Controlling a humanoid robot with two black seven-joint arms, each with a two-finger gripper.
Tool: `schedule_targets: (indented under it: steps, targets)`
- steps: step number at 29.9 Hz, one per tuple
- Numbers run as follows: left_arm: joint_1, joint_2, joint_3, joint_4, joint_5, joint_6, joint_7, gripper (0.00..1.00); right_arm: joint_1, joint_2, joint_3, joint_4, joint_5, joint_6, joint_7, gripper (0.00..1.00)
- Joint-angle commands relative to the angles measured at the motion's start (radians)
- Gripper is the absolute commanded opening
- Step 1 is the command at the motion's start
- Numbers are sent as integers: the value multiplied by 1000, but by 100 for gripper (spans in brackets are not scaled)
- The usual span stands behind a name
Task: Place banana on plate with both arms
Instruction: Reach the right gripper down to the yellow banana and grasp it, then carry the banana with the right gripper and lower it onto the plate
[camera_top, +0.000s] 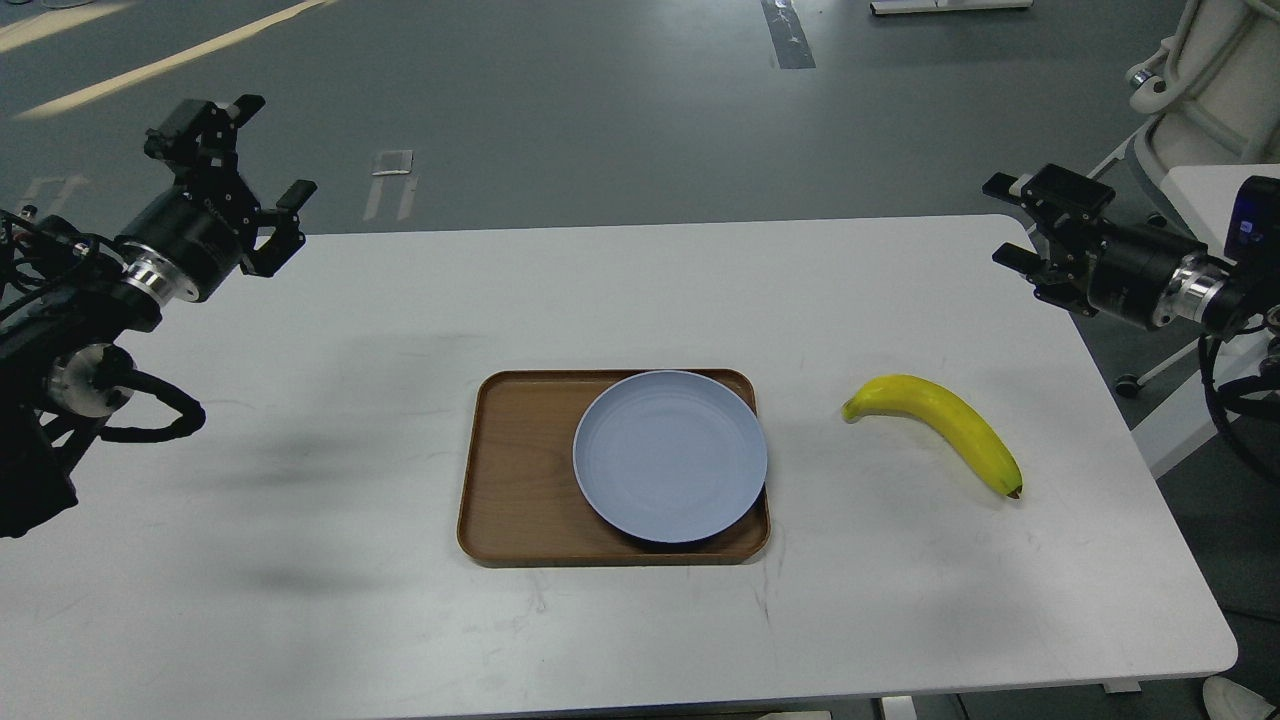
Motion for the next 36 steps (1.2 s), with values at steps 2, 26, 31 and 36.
schedule_targets:
  steps: [2,26,31,36]
  targets:
    - [2,1,-5,-9,2,0,0,98,167,19,-217,16,-322,0,0,100]
    - [4,20,-5,-38,9,0,0,98,210,296,-649,-147,-680,0,0,94]
    - [4,23,-3,-55,9,0,0,98,209,293,-654,-141,-679,0,0,56]
    - [4,23,-5,-66,9,0,0,98,213,280,-667,-135,-679,0,0,1]
